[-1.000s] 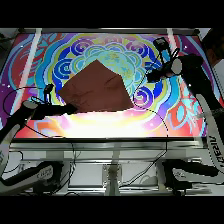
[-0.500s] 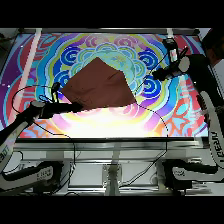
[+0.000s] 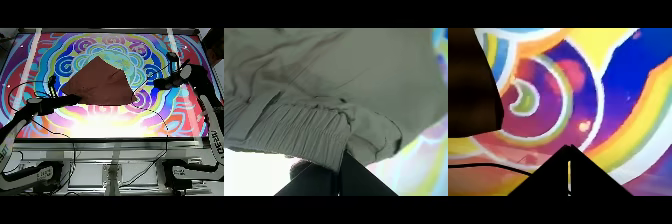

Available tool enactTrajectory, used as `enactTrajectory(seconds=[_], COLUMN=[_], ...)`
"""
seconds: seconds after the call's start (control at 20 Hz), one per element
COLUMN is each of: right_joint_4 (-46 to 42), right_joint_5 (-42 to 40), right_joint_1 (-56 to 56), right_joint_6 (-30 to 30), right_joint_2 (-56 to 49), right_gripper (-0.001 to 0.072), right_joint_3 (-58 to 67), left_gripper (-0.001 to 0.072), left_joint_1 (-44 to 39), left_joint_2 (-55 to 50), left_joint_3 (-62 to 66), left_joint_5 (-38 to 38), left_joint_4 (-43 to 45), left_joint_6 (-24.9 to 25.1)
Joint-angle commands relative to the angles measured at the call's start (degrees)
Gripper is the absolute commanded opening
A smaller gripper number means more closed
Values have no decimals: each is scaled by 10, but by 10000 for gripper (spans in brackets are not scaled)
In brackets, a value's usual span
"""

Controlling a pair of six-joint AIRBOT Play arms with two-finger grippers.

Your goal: Fold the clothes and pants, and hang the long-sleeved shirts on hangers.

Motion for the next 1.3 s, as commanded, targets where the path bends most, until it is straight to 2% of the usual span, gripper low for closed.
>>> enactTrajectory(seconds=[0.0, 0.1, 0.2, 0.25, 0.35, 0.45, 0.5, 0.55, 0.6, 0.65, 0.7, 0.75, 0.85, 0.95, 1.25], right_joint_4=[126, 219, 267, 277, 283, 283, 283, 279, 278, 279, 279, 279, 279, 276, 259], right_joint_5=[50, 104, 152, 177, 202, 186, 164, 135, 108, 79, 49, 29, 21, 28, -23], right_joint_1=[-2, -2, -2, -2, -2, 2, 7, 12, 16, 20, 24, 24, 24, 26, 34], right_joint_6=[-96, -184, -243, -258, -266, -267, -266, -265, -252, -230, -200, -176, -143, -143, -129], right_joint_2=[1, 2, 0, 0, 0, -2, -3, -7, -12, -19, -31, -45, -78, -105, -132], right_gripper=[6, 6, 6, 6, 6, 7, 7, 8, 31, 131, 226, 264, 264, 262, 263], right_joint_3=[-28, -29, -29, -29, -29, -29, -29, -29, -29, -29, -29, -29, -29, -29, -29], left_gripper=[17, 16, 17, 17, 18, 19, 45, 198, 495, 671, 670, 671, 671, 670, 670], left_joint_1=[20, 43, 64, 71, 75, 74, 74, 75, 74, 74, 74, 75, 75, 75, 75], left_joint_2=[29, 59, 79, 82, 71, 49, 34, 20, 6, -5, -14, -18, -21, -21, -21], left_joint_3=[65, 105, 123, 122, 121, 121, 121, 121, 121, 121, 121, 121, 121, 121, 121], left_joint_5=[-122, -160, -195, -218, -259, -265, -261, -258, -259, -259, -259, -258, -254, -254, -257], left_joint_4=[-6, 57, 208, 280, 412, 470, 472, 472, 472, 471, 472, 472, 472, 472, 472], left_joint_6=[-35, -124, -255, -293, -316, -316, -316, -316, -316, -318, -323, -323, -323, -323, -325])
